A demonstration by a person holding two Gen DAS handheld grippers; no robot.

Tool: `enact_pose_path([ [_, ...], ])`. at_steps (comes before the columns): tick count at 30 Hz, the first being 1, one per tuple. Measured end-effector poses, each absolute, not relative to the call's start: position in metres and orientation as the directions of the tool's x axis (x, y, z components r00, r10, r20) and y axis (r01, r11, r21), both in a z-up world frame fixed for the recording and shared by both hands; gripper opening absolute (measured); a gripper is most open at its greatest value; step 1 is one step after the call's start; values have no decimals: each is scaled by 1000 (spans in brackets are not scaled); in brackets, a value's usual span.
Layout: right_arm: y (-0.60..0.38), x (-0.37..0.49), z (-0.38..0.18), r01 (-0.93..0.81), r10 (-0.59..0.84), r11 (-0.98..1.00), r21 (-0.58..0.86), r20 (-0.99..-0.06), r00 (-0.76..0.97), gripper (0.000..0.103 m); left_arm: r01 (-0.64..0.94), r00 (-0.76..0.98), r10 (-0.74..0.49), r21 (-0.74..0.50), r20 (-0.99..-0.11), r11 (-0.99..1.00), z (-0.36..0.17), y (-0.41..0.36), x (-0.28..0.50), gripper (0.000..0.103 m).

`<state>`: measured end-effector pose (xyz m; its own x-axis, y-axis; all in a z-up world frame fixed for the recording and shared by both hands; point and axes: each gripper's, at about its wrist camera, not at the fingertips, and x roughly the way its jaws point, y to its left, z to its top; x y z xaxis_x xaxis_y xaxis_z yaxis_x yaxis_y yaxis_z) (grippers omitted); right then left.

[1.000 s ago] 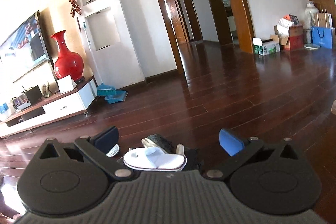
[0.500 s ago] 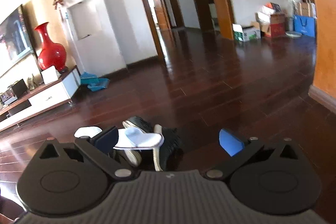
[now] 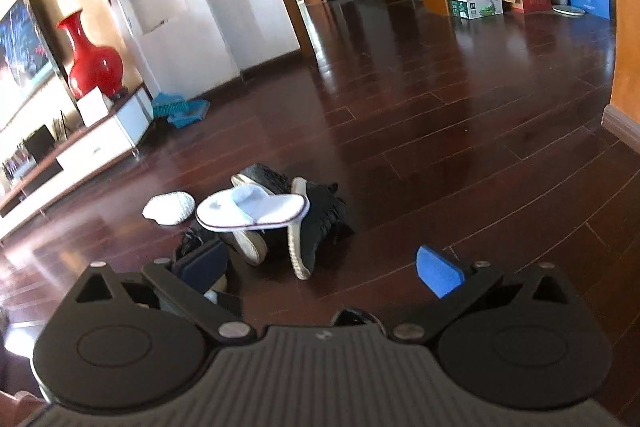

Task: Organize scattered shoes
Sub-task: 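Open the left tool while the right tool holds a black sneaker by its heel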

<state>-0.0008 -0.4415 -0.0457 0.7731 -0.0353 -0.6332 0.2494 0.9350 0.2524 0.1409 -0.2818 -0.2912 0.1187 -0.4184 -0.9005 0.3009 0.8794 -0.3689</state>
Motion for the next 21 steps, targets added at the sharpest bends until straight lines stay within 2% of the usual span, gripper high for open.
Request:
enact_pose_path([
  [2,-446,-8,-53,244,-40,944,224,-653,756,94,285,162,-409,-355,-898,891,-279,-264,148,46],
  [6,-436,3,-85,148,-21,983,105,-746,666,69,237,233,-380,-327,-895,915,-258,-226,163,52],
  [8,-430,8,-100,90,7,992,82,-778,629,65,213,263,-351,-301,-899,930,-247,-204,171,55],
  [10,-426,13,-113,47,41,995,87,-798,602,62,208,286,-328,-276,-900,938,-235,-189,175,56],
  [17,-409,42,-176,-41,121,992,116,-863,490,62,215,392,-202,-124,-898,969,-168,-132,191,68],
  [21,-396,54,-205,-103,142,989,107,-892,430,62,197,428,-158,-78,-890,977,-137,-104,201,76],
])
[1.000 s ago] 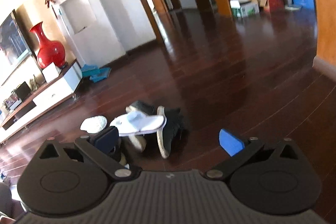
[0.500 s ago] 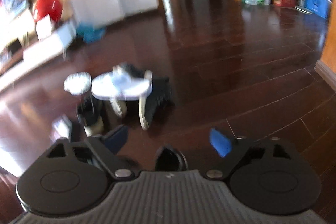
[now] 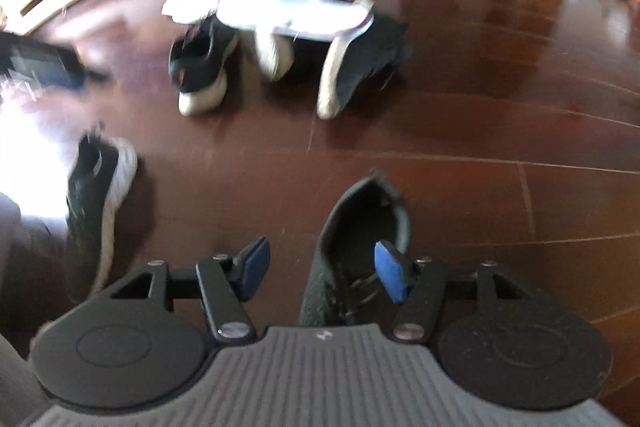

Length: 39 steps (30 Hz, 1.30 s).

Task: Organize scattered shoes
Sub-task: 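Open the left tool while the right tool holds a black sneaker by its heel, then lower the held black sneaker with the right tool beside another black sneaker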

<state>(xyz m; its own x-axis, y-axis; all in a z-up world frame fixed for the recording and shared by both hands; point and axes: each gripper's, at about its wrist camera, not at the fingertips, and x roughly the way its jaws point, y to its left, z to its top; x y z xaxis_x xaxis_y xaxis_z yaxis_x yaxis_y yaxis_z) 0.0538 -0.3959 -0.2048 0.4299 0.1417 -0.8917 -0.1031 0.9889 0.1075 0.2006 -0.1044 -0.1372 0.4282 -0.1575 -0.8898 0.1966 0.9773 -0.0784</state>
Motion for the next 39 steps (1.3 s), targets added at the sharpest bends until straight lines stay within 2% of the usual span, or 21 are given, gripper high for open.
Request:
enact_pose_path([
  [3,-385,62,-225,-153,150,984,96,-907,394,62,185,435,-153,-78,-887,980,-133,-91,205,77],
  [10,-377,77,-262,-224,101,974,23,-934,343,62,153,332,-156,-111,-930,982,-173,-84,220,77],
  [23,-379,100,-304,-343,97,939,18,-971,217,61,155,327,-163,-117,-931,981,-174,-68,233,78],
  [28,-372,104,-311,-374,46,927,-29,-981,190,42,142,342,-164,-122,-925,982,-169,-61,239,77],
  [31,-365,102,-309,-380,17,923,-62,-979,203,26,120,345,-173,-140,-922,983,-165,-55,242,77],
  [39,-344,98,-304,-390,-37,910,-138,-966,255,22,57,388,-199,-192,-900,980,-145,-38,252,78],
])
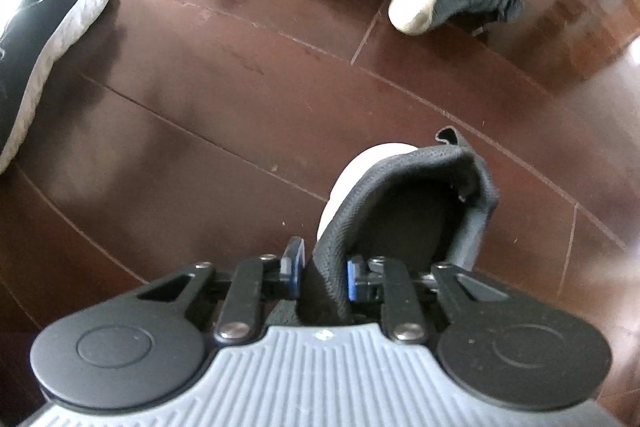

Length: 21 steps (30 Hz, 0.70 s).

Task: Organize scattered shoes
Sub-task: 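Lower the held black sneaker with the right tool beside another black sneaker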

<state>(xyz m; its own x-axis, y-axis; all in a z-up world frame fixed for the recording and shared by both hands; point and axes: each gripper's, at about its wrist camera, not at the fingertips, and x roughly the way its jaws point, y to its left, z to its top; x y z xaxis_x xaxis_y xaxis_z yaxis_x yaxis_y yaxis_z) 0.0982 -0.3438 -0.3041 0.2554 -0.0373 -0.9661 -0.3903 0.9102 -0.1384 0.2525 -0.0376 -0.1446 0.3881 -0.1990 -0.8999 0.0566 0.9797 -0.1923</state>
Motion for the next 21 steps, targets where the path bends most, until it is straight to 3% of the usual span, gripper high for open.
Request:
enact_pose_path([
  [11,-281,132,-274,-332,99,943,-12,-944,315,21,42,426,-138,-132,-894,990,-140,-25,260,80],
  [21,-192,159,-282,-400,160,916,26,-938,306,19,-34,424,-150,-181,-893,983,-141,-1,268,81],
])
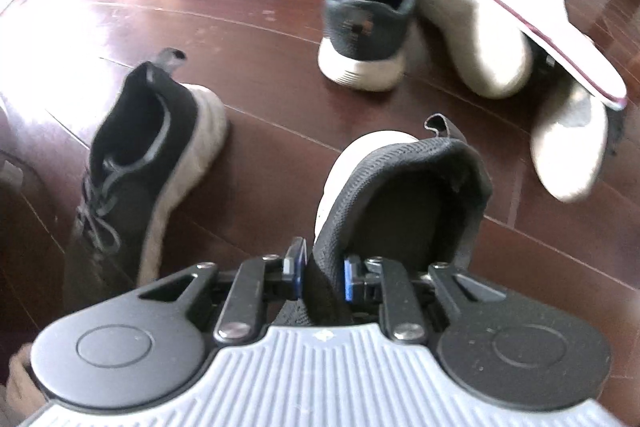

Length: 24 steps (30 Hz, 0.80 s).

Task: Organize scattered shoes
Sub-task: 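Lower the held black sneaker with the right tool beside another black sneaker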

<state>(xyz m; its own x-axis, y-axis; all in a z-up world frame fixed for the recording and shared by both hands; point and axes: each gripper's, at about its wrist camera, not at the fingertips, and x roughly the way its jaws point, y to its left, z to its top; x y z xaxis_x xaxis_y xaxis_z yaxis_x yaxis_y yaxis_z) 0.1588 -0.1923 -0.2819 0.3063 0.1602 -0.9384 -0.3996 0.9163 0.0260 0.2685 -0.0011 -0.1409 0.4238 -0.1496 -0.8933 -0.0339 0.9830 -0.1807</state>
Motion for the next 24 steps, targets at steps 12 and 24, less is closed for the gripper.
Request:
enact_pose_path([
  [12,-147,187,-301,-392,144,920,25,-950,277,19,-56,408,-148,-186,-901,981,-147,16,271,81],
  [24,-141,201,-304,-282,186,954,106,-944,273,18,-62,401,-151,-192,-904,979,-148,21,273,81],
])
